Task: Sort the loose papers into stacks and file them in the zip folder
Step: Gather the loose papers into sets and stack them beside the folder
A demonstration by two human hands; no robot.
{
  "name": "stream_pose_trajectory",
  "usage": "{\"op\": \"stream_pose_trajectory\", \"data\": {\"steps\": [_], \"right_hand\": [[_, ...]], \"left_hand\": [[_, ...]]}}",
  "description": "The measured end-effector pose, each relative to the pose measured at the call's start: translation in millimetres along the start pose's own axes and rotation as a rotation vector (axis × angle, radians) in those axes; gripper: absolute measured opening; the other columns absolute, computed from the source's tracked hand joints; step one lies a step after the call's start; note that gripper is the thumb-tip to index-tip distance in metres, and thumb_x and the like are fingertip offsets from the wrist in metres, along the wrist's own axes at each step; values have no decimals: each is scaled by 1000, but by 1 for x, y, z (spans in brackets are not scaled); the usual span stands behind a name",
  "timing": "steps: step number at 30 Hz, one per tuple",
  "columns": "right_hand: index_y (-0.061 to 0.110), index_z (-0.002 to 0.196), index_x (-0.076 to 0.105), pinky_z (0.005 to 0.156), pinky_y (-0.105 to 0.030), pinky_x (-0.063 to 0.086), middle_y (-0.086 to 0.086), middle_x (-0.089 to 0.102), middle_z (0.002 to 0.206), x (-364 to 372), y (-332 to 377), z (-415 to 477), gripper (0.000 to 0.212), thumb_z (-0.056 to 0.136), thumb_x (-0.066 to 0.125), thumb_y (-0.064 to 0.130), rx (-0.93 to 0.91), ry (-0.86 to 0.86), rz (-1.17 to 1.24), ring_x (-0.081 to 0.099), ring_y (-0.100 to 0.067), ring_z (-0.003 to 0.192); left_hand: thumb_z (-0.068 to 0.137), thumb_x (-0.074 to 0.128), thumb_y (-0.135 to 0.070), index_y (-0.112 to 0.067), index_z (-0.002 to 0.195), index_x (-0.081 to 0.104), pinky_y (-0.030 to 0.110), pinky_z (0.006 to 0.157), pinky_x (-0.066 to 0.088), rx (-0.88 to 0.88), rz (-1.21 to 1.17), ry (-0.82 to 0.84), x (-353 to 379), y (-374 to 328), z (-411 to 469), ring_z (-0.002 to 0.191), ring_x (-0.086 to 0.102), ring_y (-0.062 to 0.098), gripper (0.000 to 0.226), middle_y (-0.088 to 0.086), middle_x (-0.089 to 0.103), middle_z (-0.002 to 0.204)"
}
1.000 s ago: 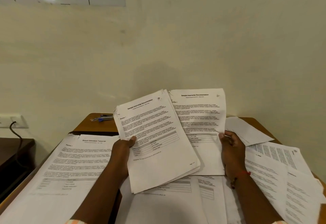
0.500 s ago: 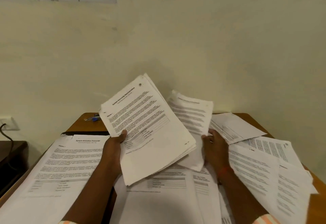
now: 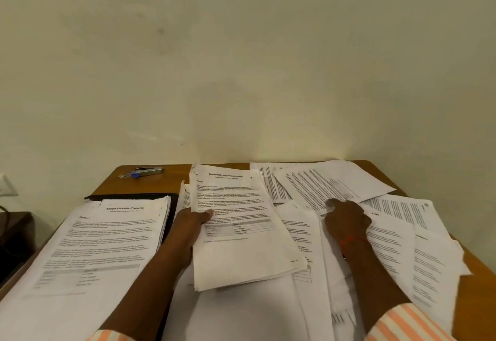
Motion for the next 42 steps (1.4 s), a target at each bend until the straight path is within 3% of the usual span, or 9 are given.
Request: {"op": "stream_pose_trajectory", "data": {"steps": [12,20,24,27,31,33,36,40,42], "right_hand": [[28,101,72,94,-43,38,-7,59,105,4,1,1,20,97,55,20,-69,-169,-37,52,-29,109],[9,93,68,66,-39,46,-10,64,83,-30,36,-25,10,98,61,14,-394,-752,142,58,-28,74],[14,92,71,70,-40,51,-5,67,84,-5,76,-49,11,90,63,7,-758,-402,102,62,-27,79],[15,100,72,79,-39,53,-4,72,94,18,89,-62,19,95,55,11,-873,-116,192,66,-23,89],[19,119,68,93,-40,48,-3,71,110,5,76,-53,27,98,53,26,-654,-214,111,65,-24,104],[23,124,64,95,-39,42,-4,67,116,0,66,-47,32,101,46,38,-455,-150,-10,61,-25,110],[20,119,61,91,-40,44,-9,63,113,13,66,-53,39,102,39,48,-471,40,-164,58,-31,109],[2,129,59,100,-34,45,-19,64,120,23,81,-69,32,100,52,15,-616,315,322,58,-27,114],[-6,112,66,86,-33,51,-17,70,102,7,77,-67,22,92,59,-2,-532,323,670,62,-18,97]], "left_hand": [[98,63,-6,-14,121,65,36,60,59,-32,1,-16,0,-3,-4,89,75,32,24,13,75,110],[99,61,-8,-19,115,68,44,73,61,31,-113,-10,3,-12,-10,90,76,33,21,9,78,104],[98,62,-9,-18,121,67,51,84,59,129,-232,-114,-9,-19,-7,97,74,35,25,9,77,109],[97,65,-11,-19,120,69,51,87,58,205,-261,-240,-21,-24,-6,99,73,33,24,6,77,109],[96,68,-13,-15,126,66,46,93,56,293,-310,-373,-26,-31,-6,105,70,28,30,3,73,113],[97,66,-11,-16,132,63,42,98,54,328,-372,-404,-29,-33,-6,109,68,23,36,0,72,116],[99,62,-7,-17,136,61,43,98,55,294,-434,-320,-23,-30,-4,111,69,23,39,2,71,124],[100,58,-7,-19,136,61,51,99,53,191,-317,-77,0,-17,-6,113,69,32,37,6,72,125],[101,56,-5,-21,130,63,54,98,53,138,-250,-9,7,-12,-7,110,70,33,33,7,73,122]]}}
Point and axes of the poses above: each hand's wrist, its own z-axis towards the middle knuckle, its own x-axis out of the palm, y = z × x, the point moved 2 cm from there along z, towards the middle knuckle
